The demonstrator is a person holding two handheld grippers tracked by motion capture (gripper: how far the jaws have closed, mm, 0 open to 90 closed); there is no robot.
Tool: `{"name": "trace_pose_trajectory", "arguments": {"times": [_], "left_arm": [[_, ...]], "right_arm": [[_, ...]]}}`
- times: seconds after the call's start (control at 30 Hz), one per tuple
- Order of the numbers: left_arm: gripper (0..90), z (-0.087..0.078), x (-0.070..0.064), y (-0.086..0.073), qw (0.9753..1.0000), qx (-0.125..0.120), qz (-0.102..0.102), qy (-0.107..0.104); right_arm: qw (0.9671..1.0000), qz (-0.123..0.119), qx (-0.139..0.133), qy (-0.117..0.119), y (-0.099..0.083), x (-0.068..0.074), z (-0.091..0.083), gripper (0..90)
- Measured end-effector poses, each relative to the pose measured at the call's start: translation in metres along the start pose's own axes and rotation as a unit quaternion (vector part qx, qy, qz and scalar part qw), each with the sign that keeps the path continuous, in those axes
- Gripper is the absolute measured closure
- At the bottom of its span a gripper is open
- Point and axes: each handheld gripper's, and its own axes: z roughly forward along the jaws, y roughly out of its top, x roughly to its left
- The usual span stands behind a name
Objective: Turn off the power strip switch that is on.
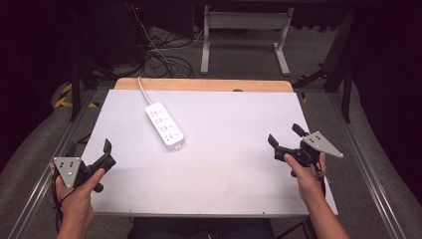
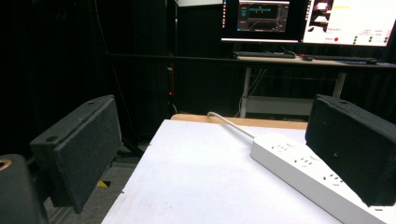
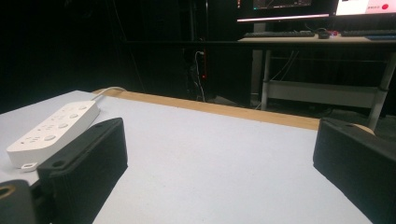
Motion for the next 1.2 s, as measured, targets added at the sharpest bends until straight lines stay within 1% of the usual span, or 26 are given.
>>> {"name": "trace_pose_trajectory", "arguments": {"times": [0.1, 0.17, 0.27, 0.37, 0.6, 0.7, 0.73, 0.77, 0.8, 0.83, 0.87, 0.9, 0.93, 0.97, 1.0, 1.03, 1.1, 1.17, 1.2], "left_arm": [[4.1, 0.0, -0.001, 0.0, 1.0, -0.005, 0.005, -0.004], [3.9, 0.001, -0.003, 0.0, 0.9998, -0.006, 0.01, -0.013], [3.7, 0.002, -0.005, -0.001, 0.9998, -0.006, 0.013, -0.017], [3.7, 0.002, -0.005, 0.0, 0.9997, -0.01, 0.013, -0.016], [4.3, 0.002, -0.005, 0.0, 0.9998, -0.008, 0.013, -0.015], [20.4, 0.002, -0.004, 0.001, 0.9998, -0.001, 0.011, -0.019], [28.1, 0.002, -0.003, 0.001, 0.9995, 0.01, -0.003, -0.029], [35.1, 0.002, -0.003, 0.001, 0.9995, 0.01, -0.003, -0.029], [42.1, 0.002, -0.003, 0.002, 0.9982, 0.03, -0.023, -0.048], [47.2, 0.002, -0.003, 0.003, 0.9972, 0.041, -0.028, -0.057], [53.2, 0.002, -0.003, 0.005, 0.9953, 0.056, -0.033, -0.072], [56.1, 0.003, -0.003, 0.006, 0.9935, 0.068, -0.034, -0.085], [58.4, 0.003, -0.002, 0.007, 0.9917, 0.077, -0.03, -0.098], [61.9, 0.003, -0.002, 0.007, 0.9896, 0.083, -0.034, -0.112], [64.1, 0.004, -0.002, 0.007, 0.9881, 0.086, -0.037, -0.122], [66.6, 0.003, -0.001, 0.008, 0.9871, 0.088, -0.037, -0.128], [75.0, 0.002, 0.001, 0.009, 0.9857, 0.093, -0.036, -0.136], [80.4, 0.001, 0.004, 0.01, 0.9843, 0.09, -0.034, -0.148], [82.8, 0.0, 0.006, 0.011, 0.9845, 0.088, -0.036, -0.147]], "right_arm": [[1.0, -0.002, -0.001, 0.0, 0.0, 0.0, -0.001, 3.5], [1.0, 0.0, -0.003, 0.001, 0.0, 0.0, -0.002, 3.5], [1.0, 0.002, -0.004, -0.002, 0.001, -0.001, -0.004, 3.6], [1.0, 0.001, -0.003, -0.002, 0.001, -0.001, -0.003, 3.6], [1.0, 0.0, -0.003, 0.0, 0.0, -0.001, -0.003, 3.6], [1.0, 0.002, -0.003, -0.002, 0.001, -0.001, -0.003, 3.6], [1.0, 0.001, -0.003, -0.001, 0.0, -0.001, -0.003, 3.6], [1.0, 0.001, -0.003, -0.001, 0.0, -0.001, -0.003, 3.6], [1.0, 0.001, -0.002, 0.001, 0.0, 0.0, -0.003, 3.8], [1.0, 0.001, -0.002, 0.001, 0.0, 0.0, -0.003, 3.9], [1.0, 0.001, -0.002, 0.002, 0.0, 0.0, -0.003, 3.9], [1.0, 0.003, -0.002, 0.002, 0.0, -0.001, -0.003, 3.9], [1.0, 0.006, -0.003, 0.002, 0.0, -0.001, -0.003, 4.0], [1.0, 0.007, -0.003, 0.003, 0.0, -0.001, -0.003, 4.0], [1.0, 0.008, -0.004, 0.002, 0.0, -0.001, -0.003, 4.0], [0.9999, 0.009, -0.004, 0.002, 0.0, -0.002, -0.003, 4.0], [0.9999, 0.012, -0.005, 0.002, 0.0, -0.002, -0.003, 4.1], [0.9999, 0.013, -0.005, 0.002, 0.0, -0.002, -0.003, 4.1], [0.9999, 0.011, -0.006, 0.002, 0.0, -0.002, -0.003, 4.1]]}}
